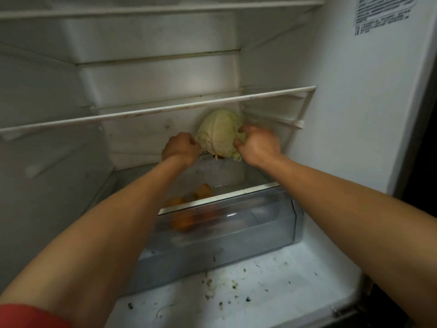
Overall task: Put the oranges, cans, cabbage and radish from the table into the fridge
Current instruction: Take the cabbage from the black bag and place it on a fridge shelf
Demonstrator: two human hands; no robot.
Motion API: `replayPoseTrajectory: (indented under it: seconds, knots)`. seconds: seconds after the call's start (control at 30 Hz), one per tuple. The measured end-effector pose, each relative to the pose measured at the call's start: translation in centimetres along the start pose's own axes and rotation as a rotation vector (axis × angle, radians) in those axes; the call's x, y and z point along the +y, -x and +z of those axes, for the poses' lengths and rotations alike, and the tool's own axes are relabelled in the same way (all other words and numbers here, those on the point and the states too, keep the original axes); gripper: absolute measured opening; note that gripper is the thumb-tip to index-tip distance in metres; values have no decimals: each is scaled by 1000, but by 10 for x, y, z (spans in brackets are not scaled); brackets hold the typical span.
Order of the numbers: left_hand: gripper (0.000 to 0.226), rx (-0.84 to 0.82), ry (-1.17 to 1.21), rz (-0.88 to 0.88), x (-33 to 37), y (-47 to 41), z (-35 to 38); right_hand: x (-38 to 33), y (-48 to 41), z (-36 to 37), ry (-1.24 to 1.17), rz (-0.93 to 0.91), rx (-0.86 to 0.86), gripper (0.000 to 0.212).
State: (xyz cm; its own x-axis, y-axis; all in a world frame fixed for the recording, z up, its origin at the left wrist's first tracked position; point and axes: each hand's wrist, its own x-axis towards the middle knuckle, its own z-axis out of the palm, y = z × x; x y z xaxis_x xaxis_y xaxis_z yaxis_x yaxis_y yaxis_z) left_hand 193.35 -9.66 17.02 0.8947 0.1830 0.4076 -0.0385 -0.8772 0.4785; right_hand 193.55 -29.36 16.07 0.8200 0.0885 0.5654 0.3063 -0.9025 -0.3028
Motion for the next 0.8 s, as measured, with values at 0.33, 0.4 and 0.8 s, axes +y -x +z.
replayPoseTrajectory:
  seconds: [0.33, 0.4, 0.8]
  knots:
    - [24, 198, -451, 125, -13, 154, -50, -56, 87, -15, 30, -383, -79, 35]
    - [22, 236, -444, 85, -16, 201, -59, -67, 114, -16, -15, -483, -94, 34]
    - [25, 26, -618, -219, -44, 513, -80, -144, 301, -18, -195, -894, -311, 35]
